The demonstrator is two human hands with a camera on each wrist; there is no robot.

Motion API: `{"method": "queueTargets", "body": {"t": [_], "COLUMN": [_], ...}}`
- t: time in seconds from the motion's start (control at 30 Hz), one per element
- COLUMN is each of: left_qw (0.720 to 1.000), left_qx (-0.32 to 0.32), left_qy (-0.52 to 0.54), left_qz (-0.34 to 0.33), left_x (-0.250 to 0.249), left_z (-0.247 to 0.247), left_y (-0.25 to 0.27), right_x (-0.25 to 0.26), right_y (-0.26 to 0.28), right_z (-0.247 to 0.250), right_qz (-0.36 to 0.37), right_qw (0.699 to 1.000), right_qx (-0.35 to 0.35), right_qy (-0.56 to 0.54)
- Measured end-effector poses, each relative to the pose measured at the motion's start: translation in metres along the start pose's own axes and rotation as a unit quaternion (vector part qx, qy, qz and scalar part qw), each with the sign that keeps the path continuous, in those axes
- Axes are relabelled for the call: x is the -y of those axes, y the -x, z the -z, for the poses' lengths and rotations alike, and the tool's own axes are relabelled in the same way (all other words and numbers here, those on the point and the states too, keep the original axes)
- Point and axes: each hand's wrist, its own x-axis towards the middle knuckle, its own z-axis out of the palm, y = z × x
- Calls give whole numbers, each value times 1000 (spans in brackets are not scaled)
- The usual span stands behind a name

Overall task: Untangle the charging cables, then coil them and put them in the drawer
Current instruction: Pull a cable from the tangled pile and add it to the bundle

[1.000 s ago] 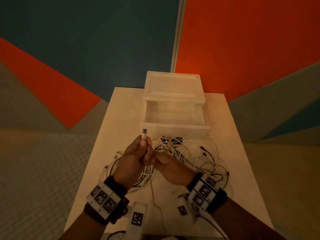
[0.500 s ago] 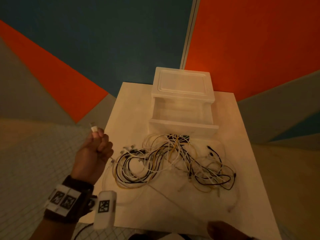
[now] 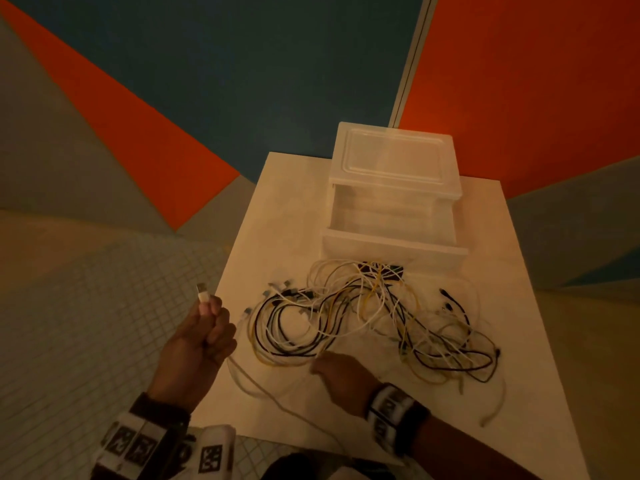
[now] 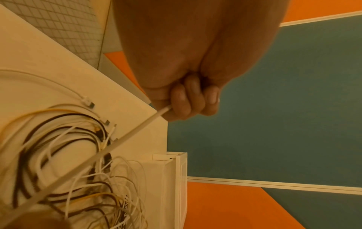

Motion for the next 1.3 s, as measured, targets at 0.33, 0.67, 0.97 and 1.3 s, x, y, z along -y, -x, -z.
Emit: {"method": "queueTargets", "body": {"t": [0.33, 0.67, 0.97, 1.3], "left_qw": [997, 984, 996, 992], "left_qx": [-67, -171, 17, 42], "left_qy": [-42, -41, 56, -64], "left_qz": [24, 24, 73, 104], "left_x": [12, 28, 38, 52], "left_z": [27, 25, -55, -105], "left_y": [9, -13, -27, -14], "right_x": [47, 42, 35, 67], "right_y": [-59, -37, 1, -22], "right_z": [-36, 52, 84, 154], "right_qz": [73, 37, -57, -76], "right_qw": [941, 993, 943, 835], "right_qx": [255, -23, -48, -299], "right_qy": [208, -114, -326, -456]}}
